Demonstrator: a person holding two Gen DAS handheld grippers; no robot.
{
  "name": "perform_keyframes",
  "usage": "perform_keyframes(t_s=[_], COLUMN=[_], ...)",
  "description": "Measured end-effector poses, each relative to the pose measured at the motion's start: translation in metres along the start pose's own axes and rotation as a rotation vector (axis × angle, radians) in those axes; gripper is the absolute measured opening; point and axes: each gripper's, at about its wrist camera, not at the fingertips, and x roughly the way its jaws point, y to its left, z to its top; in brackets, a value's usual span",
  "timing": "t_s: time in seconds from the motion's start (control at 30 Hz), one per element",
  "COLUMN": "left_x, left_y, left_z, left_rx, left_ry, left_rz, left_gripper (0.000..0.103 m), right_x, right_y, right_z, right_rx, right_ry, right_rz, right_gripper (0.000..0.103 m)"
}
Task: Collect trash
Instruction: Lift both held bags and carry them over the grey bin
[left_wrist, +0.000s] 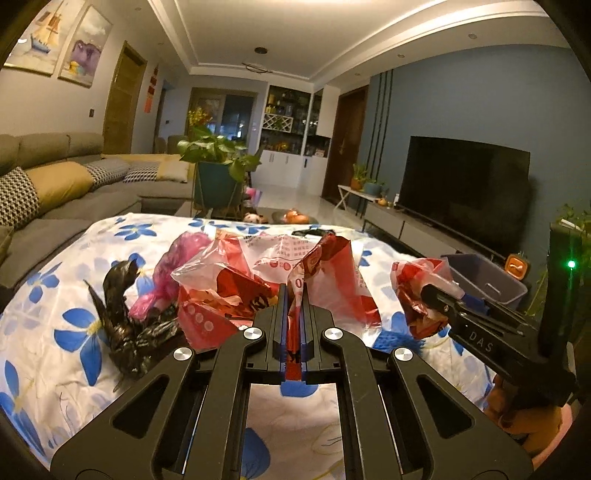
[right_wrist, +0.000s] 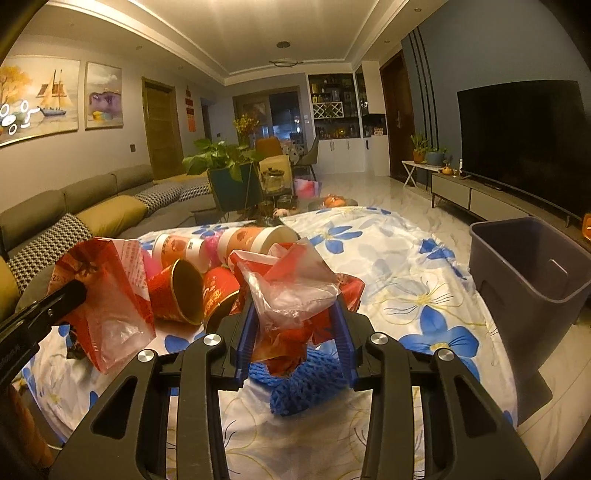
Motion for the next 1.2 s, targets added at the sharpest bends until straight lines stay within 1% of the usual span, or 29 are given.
perform_keyframes(t_s=[0.3, 0.5, 0.7, 0.9, 1.0, 1.2], left_x=[0.009, 0.022, 0.040, 0.072, 0.088, 0.129], left_y=[-0.013, -0.030, -0.068, -0.121, -0.144, -0.196], left_z=[0.011, 0.022, 0.041, 0.058, 0.063, 0.064], left_rx=[0.036, 0.047, 0.100, 0.145, 0.160, 0.186], left_ry=[-0.012, -0.015, -0.036, -0.044, -0.035, -0.016], left_rz=[-0.030, -0.077, -0.154, -0.276, -0.325, -0.421], left_gripper=[0.004, 0.004, 0.004, 0.004, 0.004, 0.004], right_x=[-0.012, -0.018, -0.029, -0.038, -0.043, -0.046], right_y=[-0.011, -0.027, -0.054, -0.095, -0.118, -0.161], right_z=[0.009, 0.016, 0.028, 0.043, 0.049, 0.051], right_rx=[0.012, 0.029, 0.043, 0.048, 0.052, 0.083], right_ry=[-0.046, -0.076, -0.130, -0.178, -0.204, -0.221], right_rz=[-0.025, -0.071, -0.160, -0.292, -0.366, -0.467], right_gripper=[0.038, 0.038, 0.038, 0.038, 0.038, 0.038])
